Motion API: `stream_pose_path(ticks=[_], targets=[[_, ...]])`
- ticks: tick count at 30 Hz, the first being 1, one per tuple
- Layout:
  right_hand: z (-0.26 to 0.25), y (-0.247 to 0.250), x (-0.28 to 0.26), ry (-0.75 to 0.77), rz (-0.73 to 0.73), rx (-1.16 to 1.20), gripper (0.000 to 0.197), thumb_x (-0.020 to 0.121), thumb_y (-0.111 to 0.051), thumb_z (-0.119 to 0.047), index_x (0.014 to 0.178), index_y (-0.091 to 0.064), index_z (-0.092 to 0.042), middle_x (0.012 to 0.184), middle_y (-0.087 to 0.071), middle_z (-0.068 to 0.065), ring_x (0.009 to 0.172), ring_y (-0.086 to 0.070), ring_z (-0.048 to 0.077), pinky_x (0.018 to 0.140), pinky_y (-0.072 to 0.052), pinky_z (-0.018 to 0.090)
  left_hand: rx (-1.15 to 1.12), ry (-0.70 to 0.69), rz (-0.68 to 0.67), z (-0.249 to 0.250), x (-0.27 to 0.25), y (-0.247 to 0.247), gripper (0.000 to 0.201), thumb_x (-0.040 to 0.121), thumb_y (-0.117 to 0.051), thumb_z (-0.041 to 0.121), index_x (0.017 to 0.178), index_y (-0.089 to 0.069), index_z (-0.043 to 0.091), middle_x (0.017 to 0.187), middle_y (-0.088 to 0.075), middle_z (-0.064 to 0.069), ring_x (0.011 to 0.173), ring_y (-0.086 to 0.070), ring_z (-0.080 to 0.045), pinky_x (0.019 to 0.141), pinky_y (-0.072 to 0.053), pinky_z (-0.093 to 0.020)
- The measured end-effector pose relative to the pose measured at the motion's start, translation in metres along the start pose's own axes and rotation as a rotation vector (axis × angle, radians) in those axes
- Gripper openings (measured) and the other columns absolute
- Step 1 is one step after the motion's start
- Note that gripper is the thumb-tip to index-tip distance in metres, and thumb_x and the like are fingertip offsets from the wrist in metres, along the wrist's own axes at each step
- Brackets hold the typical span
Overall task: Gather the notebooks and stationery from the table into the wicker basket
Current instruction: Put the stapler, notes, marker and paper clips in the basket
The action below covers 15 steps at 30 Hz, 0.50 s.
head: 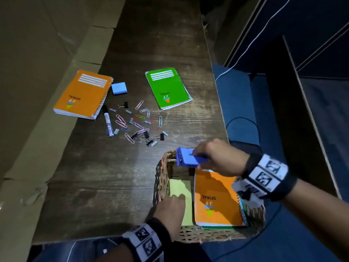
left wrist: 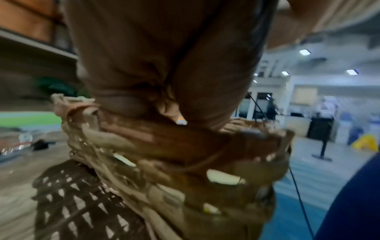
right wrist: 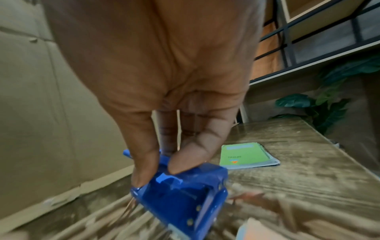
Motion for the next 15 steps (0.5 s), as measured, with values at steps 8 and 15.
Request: stream_pose_path(ticks=[8,15], targets=[[-0.019,-0.071,0.032,-0.112,-0.057,-0.166,0.033,0.087,-0.060,-0.021,0.119,-0.057,-0.014,0.114,-0.057,0.013,0.101,-0.058,0.034,0.075,-0.045,0.037,0.304,-0.132,-0.044,0.017,0.005,-0.005,0.026,0.093,-0.043,0.003,0.111,-0.061,0.006,0.120,-0.056,-0.015,0.103,-0.062,-0.031,0.051,-0.028,-0.028],[-0.015,-0.086,0.034,-0.193,-0.057,-0.239,0.033,0.094,-0.047,-0.014,0.127,-0.047,-0.011,0.117,-0.055,0.014,0.094,-0.062,0.033,0.073,-0.050,0.038,0.253,-0.130,-0.056,0.013,0.005,-0.001,0.027,0.091,-0.045,0.001,0.110,-0.064,0.001,0.130,-0.047,-0.019,0.088,-0.056,-0.028,0.048,-0.018,-0.026]])
Point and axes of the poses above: each hand's wrist, its own x-axis towards the middle knuckle, its own y-axis out of the back of the hand, z = x × y, the point moved 2 cm from there along x, towards the middle knuckle
